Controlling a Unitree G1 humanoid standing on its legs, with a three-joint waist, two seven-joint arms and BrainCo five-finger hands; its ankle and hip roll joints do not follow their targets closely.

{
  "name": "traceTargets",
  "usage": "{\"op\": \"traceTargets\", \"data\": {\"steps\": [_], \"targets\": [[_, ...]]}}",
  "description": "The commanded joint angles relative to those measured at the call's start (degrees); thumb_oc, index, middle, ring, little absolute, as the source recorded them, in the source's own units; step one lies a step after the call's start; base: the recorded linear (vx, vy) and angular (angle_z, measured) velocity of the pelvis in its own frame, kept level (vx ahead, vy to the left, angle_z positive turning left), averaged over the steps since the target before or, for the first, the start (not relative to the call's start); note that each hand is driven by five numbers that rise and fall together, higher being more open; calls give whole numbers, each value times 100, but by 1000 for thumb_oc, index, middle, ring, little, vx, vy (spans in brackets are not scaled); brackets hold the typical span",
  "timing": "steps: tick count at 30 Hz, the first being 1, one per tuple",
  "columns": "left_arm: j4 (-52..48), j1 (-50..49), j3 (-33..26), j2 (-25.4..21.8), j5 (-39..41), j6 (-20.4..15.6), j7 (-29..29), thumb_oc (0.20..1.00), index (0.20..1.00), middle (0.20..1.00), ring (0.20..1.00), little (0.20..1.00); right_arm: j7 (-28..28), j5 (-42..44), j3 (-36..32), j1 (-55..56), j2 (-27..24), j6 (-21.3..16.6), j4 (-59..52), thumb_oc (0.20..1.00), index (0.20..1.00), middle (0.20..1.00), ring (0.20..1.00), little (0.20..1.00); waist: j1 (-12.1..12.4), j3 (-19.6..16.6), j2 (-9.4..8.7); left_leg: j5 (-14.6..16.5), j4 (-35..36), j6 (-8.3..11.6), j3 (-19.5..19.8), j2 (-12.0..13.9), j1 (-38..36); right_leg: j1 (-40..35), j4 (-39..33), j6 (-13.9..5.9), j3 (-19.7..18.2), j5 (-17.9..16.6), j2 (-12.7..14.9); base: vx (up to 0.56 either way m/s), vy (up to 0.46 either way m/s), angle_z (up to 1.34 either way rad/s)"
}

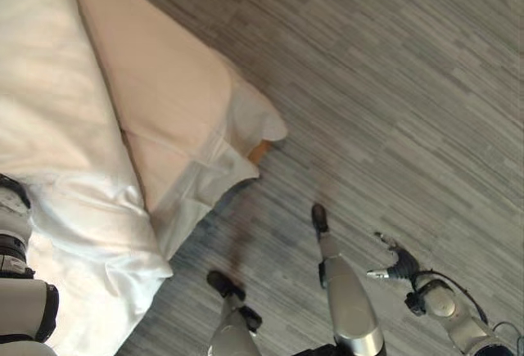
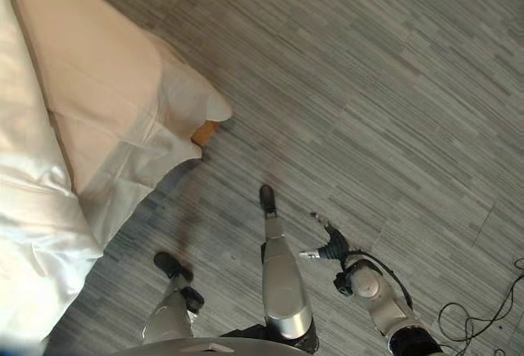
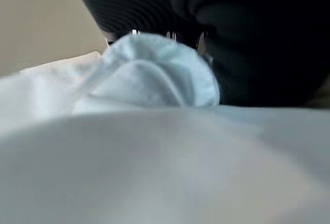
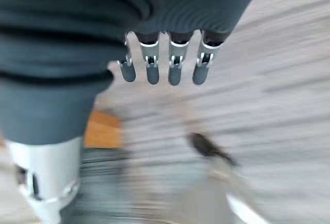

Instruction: Making the bed.

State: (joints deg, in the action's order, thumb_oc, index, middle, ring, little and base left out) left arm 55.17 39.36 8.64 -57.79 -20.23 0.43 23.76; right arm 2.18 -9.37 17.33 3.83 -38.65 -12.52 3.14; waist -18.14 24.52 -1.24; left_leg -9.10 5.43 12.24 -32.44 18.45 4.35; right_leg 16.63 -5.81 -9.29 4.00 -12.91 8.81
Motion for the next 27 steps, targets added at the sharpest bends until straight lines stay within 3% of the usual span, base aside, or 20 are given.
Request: {"op": "traceTargets", "data": {"steps": [1, 7, 9, 10, 12, 13, 17, 18, 23, 27], "targets": [[-932, 470, 199, 540, 517, -739, 212, 200, 200, 200, 200, 200, 133, -346, -389, -319, -344, -500, -928, 1000, 1000, 1000, 1000, 1000, -362, -744, 74, -414, -43, 276, 29, 360, -209, -247, 222, -391, -238, 602, 98, 80, -35, -1], [-2826, 234, 530, 1705, 269, -975, 40, 200, 200, 200, 200, 200, 87, -910, -886, -345, -956, -848, -2999, 1000, 1000, 1000, 1000, 1000, -672, -1139, 129, -258, -51, 276, -47, 276, -881, -760, 208, -316, -431, 749, 23, 113, -23, 0], [-3258, 95, 702, 2293, 68, -984, -43, 200, 200, 200, 200, 200, 162, -1051, -1015, -480, -1120, -817, -3430, 1000, 1000, 1000, 1000, 1000, -871, -1287, 151, -238, -83, 276, -296, 259, -1201, -839, 211, -319, -687, 783, -39, 108, 11, -39], [-3267, 84, 695, 2304, 60, -979, -45, 200, 200, 200, 200, 200, 159, -1049, -1020, -469, -1130, -808, -3441, 1000, 1000, 1000, 1000, 1000, -850, -1285, 155, -234, -80, 276, -322, 257, -1223, -841, 212, -320, -709, 782, -43, 88, -7, -51], [-3115, 59, 947, 2882, -189, -923, -84, 200, 200, 200, 200, 200, 146, -878, -940, -704, -1031, -788, -3533, 1000, 1000, 1000, 1000, 1000, -1033, -1396, 150, -286, -107, 276, -562, 271, -1460, -841, 263, -311, -918, 795, -118, 67, -54, -75], [-3088, 76, 950, 2893, -198, -934, -71, 1000, 1000, 1000, 1000, 1000, 142, -872, -939, -713, -1036, -783, -3531, 1000, 1000, 1000, 1000, 1000, -1003, -1388, 149, -283, -103, 276, -597, 267, -1484, -834, 270, -312, -949, 795, -125, 45, -68, -73], [-2449, 210, 1358, 3188, -849, -739, 11, 1000, 1000, 1000, 1000, 1000, 204, -696, -783, -940, -1017, -799, -3506, 1000, 1000, 1000, 1000, 1000, -1195, -1424, 191, -396, -118, 276, -790, 300, -1618, -800, 289, -310, -1080, 808, -179, 7, -57, -41], [-1508, 498, 1760, 3415, -1175, -512, -28, 1000, 1000, 1000, 1000, 1000, 192, -334, -515, -1219, -994, -862, -3566, 1000, 1000, 1000, 1000, 1000, -1327, -1386, 248, -489, -122, 276, -900, 312, -1637, -703, 347, -301, -1133, 810, -201, -25, -48, -23], [-384, 796, 1899, 3614, -1023, -451, -65, 1000, 1000, 1000, 1000, 1000, 73, 51, -115, -1761, -1070, -914, -3751, 1000, 1000, 1000, 1000, 1000, -1391, -1319, 333, -657, -130, 276, -1007, 360, -1534, -497, 402, -293, -1130, 815, -231, -30, -50, -21], [-167, 1022, 1819, 3556, -793, -482, 61, 1000, 1000, 1000, 1000, 1000, 29, 121, 102, -2029, -1224, -918, -3743, 1000, 1000, 1000, 1000, 1000, -1332, -1265, 342, -881, -148, 276, -993, 473, -1397, -443, 416, -252, -980, 854, -221, -16, -102, -22]]}}
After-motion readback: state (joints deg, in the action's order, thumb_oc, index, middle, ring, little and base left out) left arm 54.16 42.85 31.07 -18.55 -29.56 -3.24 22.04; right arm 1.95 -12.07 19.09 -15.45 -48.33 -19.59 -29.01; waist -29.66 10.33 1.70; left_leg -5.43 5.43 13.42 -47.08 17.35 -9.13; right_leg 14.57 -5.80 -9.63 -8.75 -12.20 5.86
